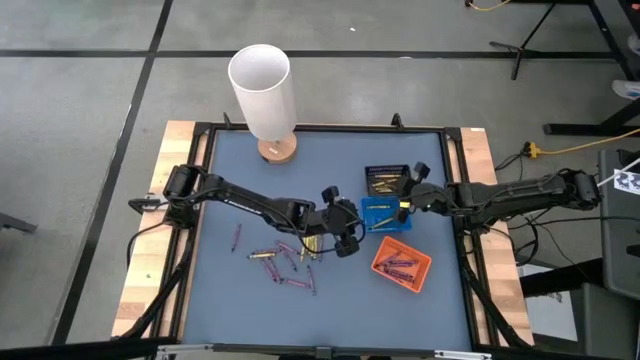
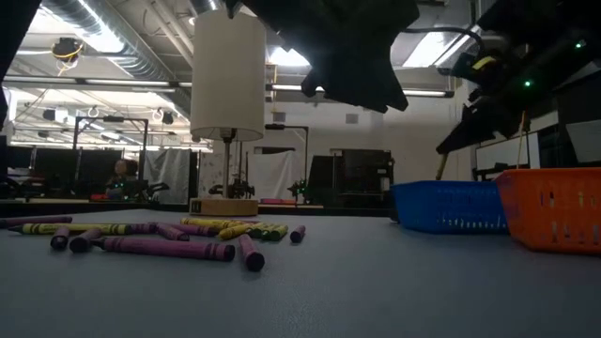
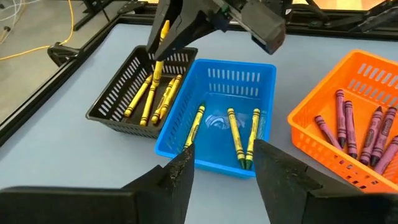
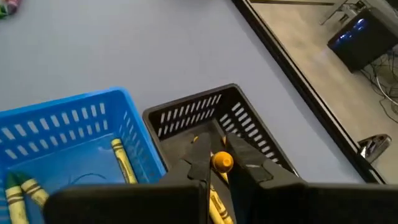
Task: Sort crayons
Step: Put the yellow crayon into the black bin, then put the purple crayon into the orange bin
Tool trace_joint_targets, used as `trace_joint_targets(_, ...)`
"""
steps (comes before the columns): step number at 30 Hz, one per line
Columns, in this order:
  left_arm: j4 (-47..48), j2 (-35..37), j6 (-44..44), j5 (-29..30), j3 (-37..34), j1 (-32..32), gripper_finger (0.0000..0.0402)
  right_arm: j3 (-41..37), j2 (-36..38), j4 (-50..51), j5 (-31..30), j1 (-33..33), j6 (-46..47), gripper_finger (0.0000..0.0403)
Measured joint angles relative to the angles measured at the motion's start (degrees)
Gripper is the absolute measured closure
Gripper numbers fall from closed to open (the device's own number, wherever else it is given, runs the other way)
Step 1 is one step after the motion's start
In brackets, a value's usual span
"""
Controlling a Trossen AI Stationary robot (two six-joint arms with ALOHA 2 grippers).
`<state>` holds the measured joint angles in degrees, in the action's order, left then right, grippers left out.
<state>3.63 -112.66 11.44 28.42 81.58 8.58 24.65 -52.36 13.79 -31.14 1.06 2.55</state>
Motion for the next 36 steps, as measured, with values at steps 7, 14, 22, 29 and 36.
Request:
trace_joint_targets(7, 1.0, 0.0, 0.0, 0.0, 0.0, 0.1, 0.0254, 0.0, 0.0, 0.1, -5.9, 0.0, -0.1, 0.0372)
trace_joint_targets(14, 3.1, 0.0, 0.2, -1.2, 0.0, 0.1, 0.0254, 0.0, 0.0, 0.2, -6.4, 0.0, -0.1, 0.0335)
trace_joint_targets(22, 7.7, 0.0, 2.6, -10.6, 0.0, 0.8, 0.0255, 0.1, 0.0, 0.1, -6.4, 0.0, -0.1, 0.0257)
trace_joint_targets(29, 12.7, 0.0, 11.2, -18.2, 0.0, 2.9, 0.0269, 0.1, 0.0, 0.1, -6.4, 0.0, -0.1, 0.0240)
trace_joint_targets(36, 20.9, 0.0, 19.9, -21.5, 0.0, 7.0, 0.0281, 0.1, 0.0, 0.1, -4.5, 0.0, -0.1, 0.0241)
